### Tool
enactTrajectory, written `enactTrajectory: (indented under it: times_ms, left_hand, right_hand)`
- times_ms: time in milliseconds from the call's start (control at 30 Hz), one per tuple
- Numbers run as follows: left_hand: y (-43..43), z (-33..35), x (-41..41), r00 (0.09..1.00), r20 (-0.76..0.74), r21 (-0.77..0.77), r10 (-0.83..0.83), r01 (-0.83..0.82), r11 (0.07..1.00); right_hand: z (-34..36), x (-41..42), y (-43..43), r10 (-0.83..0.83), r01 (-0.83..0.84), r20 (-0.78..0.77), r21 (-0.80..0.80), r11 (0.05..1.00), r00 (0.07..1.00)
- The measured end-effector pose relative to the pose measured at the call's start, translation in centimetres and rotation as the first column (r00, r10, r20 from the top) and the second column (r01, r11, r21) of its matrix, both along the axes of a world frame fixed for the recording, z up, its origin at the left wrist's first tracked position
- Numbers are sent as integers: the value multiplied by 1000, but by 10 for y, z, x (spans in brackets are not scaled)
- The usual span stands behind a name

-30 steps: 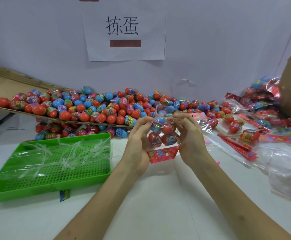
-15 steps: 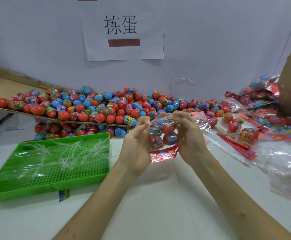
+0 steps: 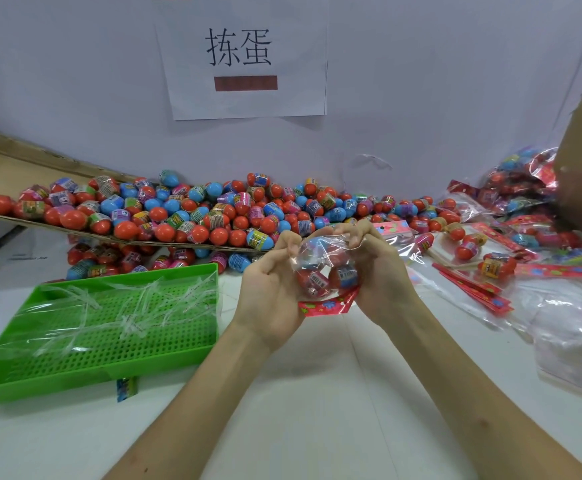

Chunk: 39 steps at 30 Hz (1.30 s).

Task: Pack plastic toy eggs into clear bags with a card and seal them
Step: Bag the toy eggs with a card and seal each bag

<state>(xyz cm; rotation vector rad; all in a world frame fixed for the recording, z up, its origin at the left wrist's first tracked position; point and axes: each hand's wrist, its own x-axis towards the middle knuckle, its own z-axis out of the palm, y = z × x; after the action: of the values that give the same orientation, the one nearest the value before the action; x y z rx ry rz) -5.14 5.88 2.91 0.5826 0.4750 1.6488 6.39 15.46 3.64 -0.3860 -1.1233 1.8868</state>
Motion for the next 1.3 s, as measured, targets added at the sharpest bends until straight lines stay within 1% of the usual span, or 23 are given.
enactTrajectory:
  times_ms: [100,167,233,333,433,667,733,833,900,933,1000,1067,1200,1300]
  left_hand:
    - [-2,5,-1,999,15,46,-40,39,998]
    - [-3,6,1,998,-32,50,-53,54,997]
    - [-1,4,2,994,-105,21,-14,17,1000]
    - [1,0,2,989,-147,18,35,-33,999]
    - [1,-1,2,987,-161,38,29,-23,999]
    - [3,-2,-1,986,-169,109,-7,26,994]
    - [5,1,-2,984,-176,96,11,6,995]
    - [9,1,1,971,-208,21,120,-119,993]
    - [12,-3,3,938,-268,-8,220,-230,973]
    - [14,-4,3,913,-320,-16,253,-272,962]
    - [15,-7,1,834,-470,-13,288,-333,943]
    - [14,-8,0,742,-594,13,310,-377,926]
    - [12,-8,-1,659,-666,46,349,-430,901]
    - [12,-8,-2,609,-713,32,346,-465,885]
  right_hand:
    - [1,1,2,-17,14,65,45,999,998]
    - [0,1,4,-31,25,95,67,997,995]
    - [0,2,4,-29,23,96,71,997,995]
    - [1,2,3,-14,9,83,61,998,996]
    - [2,4,3,11,-13,63,36,999,998]
    - [4,7,2,56,-54,27,-84,995,998]
    - [5,7,2,71,-71,-1,-89,994,997]
    - [5,6,0,61,-66,-48,-88,994,997]
    - [4,6,2,7,-9,-25,-88,996,1000]
    - [3,7,4,-32,31,-5,-76,997,999]
    - [4,9,7,-105,106,48,-24,994,993]
    - [5,9,9,-128,128,60,9,992,990]
    - [4,9,13,-146,145,36,22,989,989]
    - [5,10,15,-174,171,48,73,983,983]
